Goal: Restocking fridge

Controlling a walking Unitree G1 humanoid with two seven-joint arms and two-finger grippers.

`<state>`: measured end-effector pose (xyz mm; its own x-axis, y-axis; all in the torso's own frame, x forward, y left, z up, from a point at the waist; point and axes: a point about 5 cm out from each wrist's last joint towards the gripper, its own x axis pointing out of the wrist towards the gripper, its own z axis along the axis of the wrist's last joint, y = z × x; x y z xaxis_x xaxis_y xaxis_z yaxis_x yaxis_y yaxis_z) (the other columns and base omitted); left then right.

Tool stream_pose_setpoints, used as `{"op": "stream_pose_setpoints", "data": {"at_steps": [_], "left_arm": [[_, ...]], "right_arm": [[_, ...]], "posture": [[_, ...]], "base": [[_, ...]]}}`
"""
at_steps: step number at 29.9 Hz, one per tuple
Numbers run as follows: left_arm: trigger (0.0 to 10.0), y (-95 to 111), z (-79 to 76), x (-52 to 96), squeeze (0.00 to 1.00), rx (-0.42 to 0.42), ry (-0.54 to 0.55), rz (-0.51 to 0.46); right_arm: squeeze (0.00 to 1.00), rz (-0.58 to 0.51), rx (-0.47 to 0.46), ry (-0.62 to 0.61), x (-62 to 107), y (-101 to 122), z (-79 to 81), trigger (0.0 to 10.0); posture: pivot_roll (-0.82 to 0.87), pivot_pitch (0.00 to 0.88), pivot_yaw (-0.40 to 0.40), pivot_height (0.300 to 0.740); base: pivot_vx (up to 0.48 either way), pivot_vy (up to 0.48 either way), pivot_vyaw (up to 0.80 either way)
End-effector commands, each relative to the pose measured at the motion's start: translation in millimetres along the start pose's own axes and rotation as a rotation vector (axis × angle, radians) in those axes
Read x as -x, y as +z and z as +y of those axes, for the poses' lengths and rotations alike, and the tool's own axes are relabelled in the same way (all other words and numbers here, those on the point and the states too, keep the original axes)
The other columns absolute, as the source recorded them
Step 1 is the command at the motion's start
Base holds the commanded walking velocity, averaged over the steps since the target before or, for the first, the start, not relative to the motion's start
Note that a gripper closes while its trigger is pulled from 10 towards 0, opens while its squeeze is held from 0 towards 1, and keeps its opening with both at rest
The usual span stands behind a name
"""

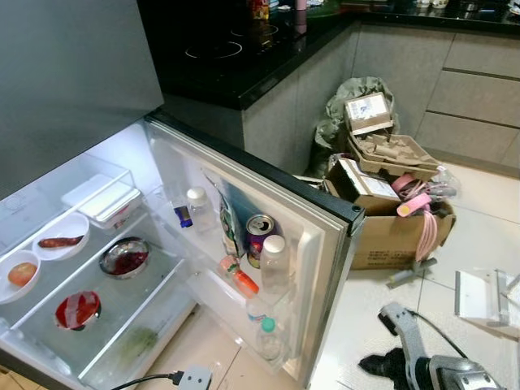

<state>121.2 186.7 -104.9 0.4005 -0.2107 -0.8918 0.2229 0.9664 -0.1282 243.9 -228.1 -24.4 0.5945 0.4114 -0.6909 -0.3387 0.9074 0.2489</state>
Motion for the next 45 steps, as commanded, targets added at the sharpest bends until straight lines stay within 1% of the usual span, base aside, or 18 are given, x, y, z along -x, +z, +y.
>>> {"op": "stream_pose_setpoints", "data": {"at_steps": [1,3,4,7,8,9,10,12,15,19,20,23,25,26,27,29,35,45], "left_arm": [[10.0,-14,-2.0,1.7,0.0,-0.002,-0.006,0.06],[10.0,-14,-2.1,1.5,0.0,-0.001,-0.005,0.059],[10.0,-14,-2.1,1.5,0.0,-0.001,-0.005,0.059],[10.0,-13,-2.5,1.2,0.0,0.003,-0.005,0.057],[10.0,-13,-2.5,1.2,0.0,0.003,-0.005,0.057],[10.0,-13,-2.6,1.2,0.0,0.004,-0.005,0.056],[10.0,-14,-2.9,1.2,0.0,0.004,-0.006,0.058],[10.0,-14,-2.9,1.3,0.0,0.003,-0.006,0.06],[10.0,-14,-2.6,1.4,0.0,0.003,-0.006,0.061],[10.0,-14,-2.2,1.5,0.0,0.002,-0.007,0.059],[10.0,-14,-2.2,1.5,0.0,0.002,-0.007,0.059],[10.0,-14,-1.7,1.8,0.0,0.003,-0.006,0.057],[10.0,-14,-1.5,1.9,0.0,0.004,-0.006,0.057],[10.0,-14,-1.5,1.9,0.0,0.004,-0.006,0.057],[10.0,-14,-1.4,2.0,0.0,0.004,-0.005,0.058],[10.0,-15,-1.6,2.1,0.0,0.006,-0.005,0.058],[10.0,-16,-2.9,2.0,0.0,0.011,-0.008,0.059],[10.0,-16,-2.4,2.1,0.0,0.005,-0.008,0.061]], "right_arm": [[0.0,-0.08,-0.022,-0.083,1.2,12,-6.8,10.0],[0.0,-0.128,-0.021,-0.152,1.7,23,-11.6,10.0],[0.0,-0.128,-0.021,-0.152,1.7,23,-11.6,10.0],[0.0,-0.179,-0.033,-0.281,3.6,35,-20.1,10.0],[0.0,-0.179,-0.033,-0.281,3.6,35,-20.1,10.0],[0.0,-0.203,-0.045,-0.314,4.0,38,-21.9,10.0],[0.0,-0.278,-0.095,-0.324,2.6,49,-20.7,10.0],[0.0,-0.333,-0.118,-0.315,1.1,57,-18.1,10.0],[0.0,-0.43,-0.178,-0.26,-1.0,73,-12.4,10.0],[0.0,-0.517,-0.22,-0.202,-3.2,95,-5.6,10.0],[0.0,-0.517,-0.22,-0.202,-3.2,95,-5.6,10.0],[0.0,-0.564,-0.213,-0.159,-3.3,114,-0.9,10.0],[0.0,-0.578,-0.195,-0.136,-3.5,123,2.2,10.0],[0.0,-0.578,-0.195,-0.136,-3.5,123,2.2,10.0],[0.0,-0.593,-0.185,-0.124,-3.9,130,4.9,10.0],[0.0,-0.602,-0.18,-0.108,-4.6,135,7.7,10.0],[0.0,-0.601,-0.169,-0.068,-8.0,136,14.0,10.0],[0.0,-0.598,-0.177,-0.045,-6.8,128,11.3,10.0]], "posture": [[-0.02,0.0,-0.012,0.74],[-0.01,0.0,-0.013,0.74],[-0.01,0.0,-0.013,0.74],[-0.01,0.0,-0.014,0.74],[-0.01,0.0,-0.014,0.74],[-0.01,0.0,-0.014,0.74],[-0.01,0.0,-0.013,0.74],[-0.01,0.0,-0.013,0.74],[-0.01,0.0,-0.012,0.74],[-0.01,0.0,-0.011,0.74],[-0.01,0.0,-0.011,0.74],[0.0,0.0,-0.011,0.74],[0.0,0.0,-0.012,0.74],[0.0,0.0,-0.012,0.74],[0.0,0.0,-0.014,0.74],[0.01,0.0,-0.016,0.74],[0.01,0.0,-0.017,0.74],[0.01,0.0,-0.014,0.74]], "base": [[0.0,0.0,0.0],[0.0,0.0,0.0],[0.0,0.0,0.0],[0.0,0.0,0.0],[0.0,0.0,0.0],[0.0,0.0,0.0],[0.0,0.0,0.0],[0.0,0.0,0.0],[0.0,0.0,0.0],[0.0,0.0,0.0],[0.0,0.0,0.0],[0.0,0.0,0.0],[0.0,0.0,0.0],[0.0,0.0,0.0],[0.0,0.0,0.71],[0.0,0.0,0.73],[0.0,0.0,0.75],[0.0,0.0,0.75]]}}
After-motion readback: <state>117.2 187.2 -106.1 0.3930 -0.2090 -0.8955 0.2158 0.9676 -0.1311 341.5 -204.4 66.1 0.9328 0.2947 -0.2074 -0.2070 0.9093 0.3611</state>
